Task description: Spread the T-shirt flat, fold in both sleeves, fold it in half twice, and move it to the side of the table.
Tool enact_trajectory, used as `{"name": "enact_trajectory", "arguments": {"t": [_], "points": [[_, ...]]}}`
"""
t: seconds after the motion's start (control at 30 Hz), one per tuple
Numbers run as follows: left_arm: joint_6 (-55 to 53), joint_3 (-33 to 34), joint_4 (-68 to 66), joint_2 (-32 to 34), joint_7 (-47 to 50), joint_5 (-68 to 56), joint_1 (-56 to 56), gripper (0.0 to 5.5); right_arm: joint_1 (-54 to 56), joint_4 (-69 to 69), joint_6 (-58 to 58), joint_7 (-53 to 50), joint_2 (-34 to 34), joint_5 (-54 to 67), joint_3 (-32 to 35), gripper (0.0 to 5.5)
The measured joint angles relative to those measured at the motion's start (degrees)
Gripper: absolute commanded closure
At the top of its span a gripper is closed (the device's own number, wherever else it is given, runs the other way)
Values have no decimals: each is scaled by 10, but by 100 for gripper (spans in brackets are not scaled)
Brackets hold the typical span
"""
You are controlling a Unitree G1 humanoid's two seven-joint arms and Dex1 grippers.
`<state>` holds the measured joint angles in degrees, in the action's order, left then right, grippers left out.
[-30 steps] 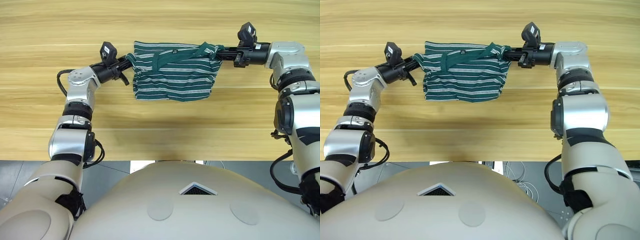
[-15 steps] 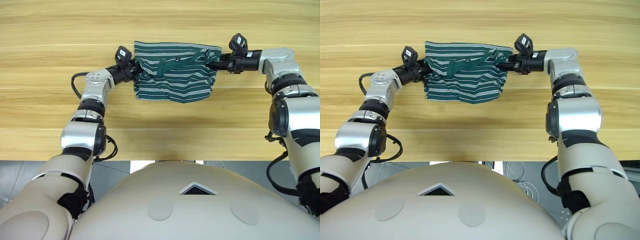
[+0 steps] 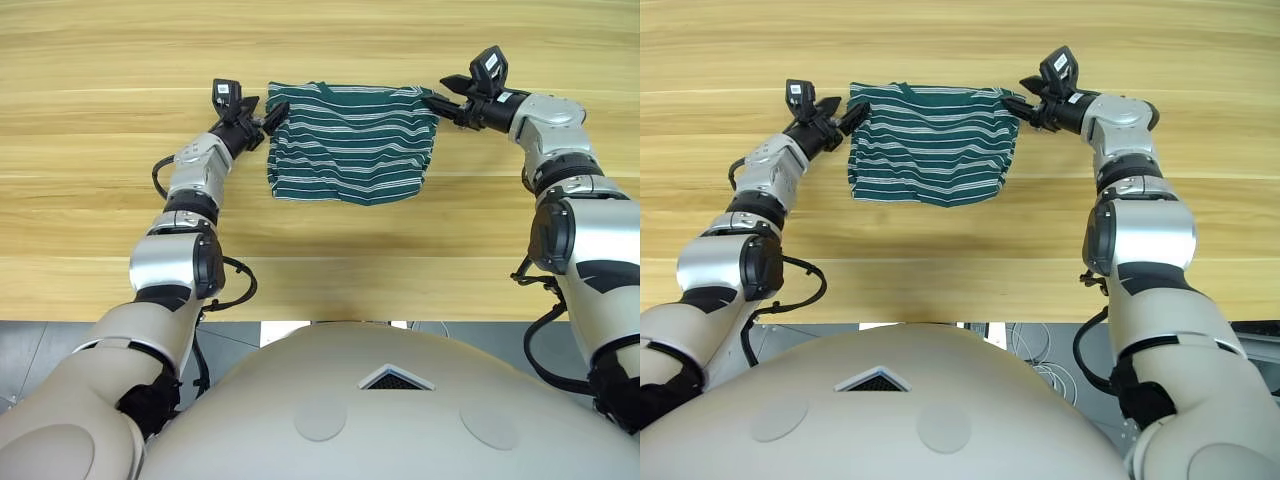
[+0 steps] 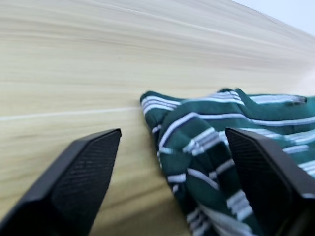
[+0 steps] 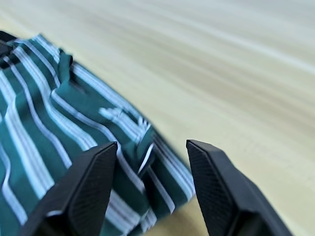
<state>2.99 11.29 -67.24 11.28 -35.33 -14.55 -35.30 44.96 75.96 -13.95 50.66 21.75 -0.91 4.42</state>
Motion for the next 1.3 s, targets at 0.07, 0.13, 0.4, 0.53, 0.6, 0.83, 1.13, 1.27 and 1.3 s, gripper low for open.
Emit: {"name": "enact_trajectory", "arguments": {"t": [0.07,0.13,0.4,0.53,0.6,0.83,1.13,1.27,1.3], "points": [[-2,8,0,-4,14,-5,-4,80,-1,-14,-37,7,-3,11,13,288],[7,12,9,-7,23,-5,1,62,-6,-35,-77,25,-17,17,14,288],[77,26,392,-8,4,-51,180,62,-66,-160,-120,-16,-145,-56,-107,288],[71,47,545,-5,35,-74,245,62,-74,-147,-27,-91,-230,-108,-168,288],[60,51,614,-4,53,-84,264,62,-75,-118,15,-133,-274,-125,-186,288],[45,22,702,-9,89,-71,311,62,-85,-126,49,-77,-291,-124,-231,288],[51,20,692,-5,93,-72,310,62,-208,-372,-62,262,-82,-70,-312,288],[52,9,692,-5,96,-67,310,62,-255,-490,-80,406,115,6,-313,288],[52,6,692,-5,97,-64,310,62,-257,-506,-84,414,145,23,-317,288]]}}
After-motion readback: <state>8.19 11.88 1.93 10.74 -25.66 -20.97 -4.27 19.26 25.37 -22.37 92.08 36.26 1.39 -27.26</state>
